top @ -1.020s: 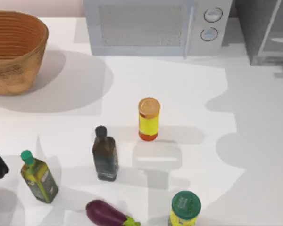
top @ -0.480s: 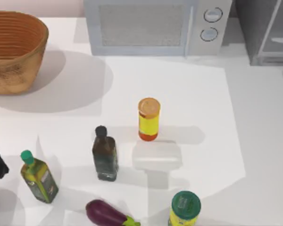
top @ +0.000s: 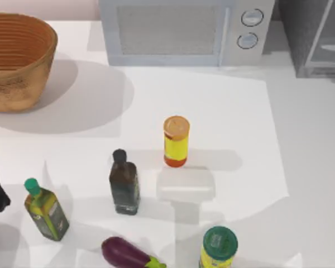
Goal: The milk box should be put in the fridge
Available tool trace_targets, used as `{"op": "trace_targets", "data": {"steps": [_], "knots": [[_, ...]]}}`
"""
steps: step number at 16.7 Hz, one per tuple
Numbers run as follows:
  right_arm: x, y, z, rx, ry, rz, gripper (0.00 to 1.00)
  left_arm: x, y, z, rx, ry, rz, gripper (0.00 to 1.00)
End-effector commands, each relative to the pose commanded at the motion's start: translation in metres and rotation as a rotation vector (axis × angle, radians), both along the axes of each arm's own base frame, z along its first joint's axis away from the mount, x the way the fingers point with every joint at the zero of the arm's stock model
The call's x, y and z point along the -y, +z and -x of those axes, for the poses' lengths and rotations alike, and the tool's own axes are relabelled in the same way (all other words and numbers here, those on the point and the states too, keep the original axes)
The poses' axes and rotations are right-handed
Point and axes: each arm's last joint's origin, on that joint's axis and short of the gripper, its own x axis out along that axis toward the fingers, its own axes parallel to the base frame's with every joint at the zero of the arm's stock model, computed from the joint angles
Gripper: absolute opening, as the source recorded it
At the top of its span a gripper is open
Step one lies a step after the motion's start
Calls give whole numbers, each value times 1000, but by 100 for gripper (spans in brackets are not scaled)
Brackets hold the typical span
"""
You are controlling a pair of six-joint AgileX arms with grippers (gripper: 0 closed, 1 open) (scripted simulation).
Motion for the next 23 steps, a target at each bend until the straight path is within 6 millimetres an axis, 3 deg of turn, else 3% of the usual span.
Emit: {"op": "trace_targets", "data": {"steps": [8, 11, 15, 23], "knots": [[-1, 24, -78, 38, 6, 4, 0, 0, 0, 0, 0, 0, 0, 100], [1, 30, -89, 41, -9, 12, 0, 0, 0, 0, 0, 0, 0, 100], [1, 31, -90, 41, -10, 13, 0, 0, 0, 0, 0, 0, 0, 100], [1, 31, -90, 41, -10, 13, 60, 0, 0, 0, 0, 0, 0, 100]]}}
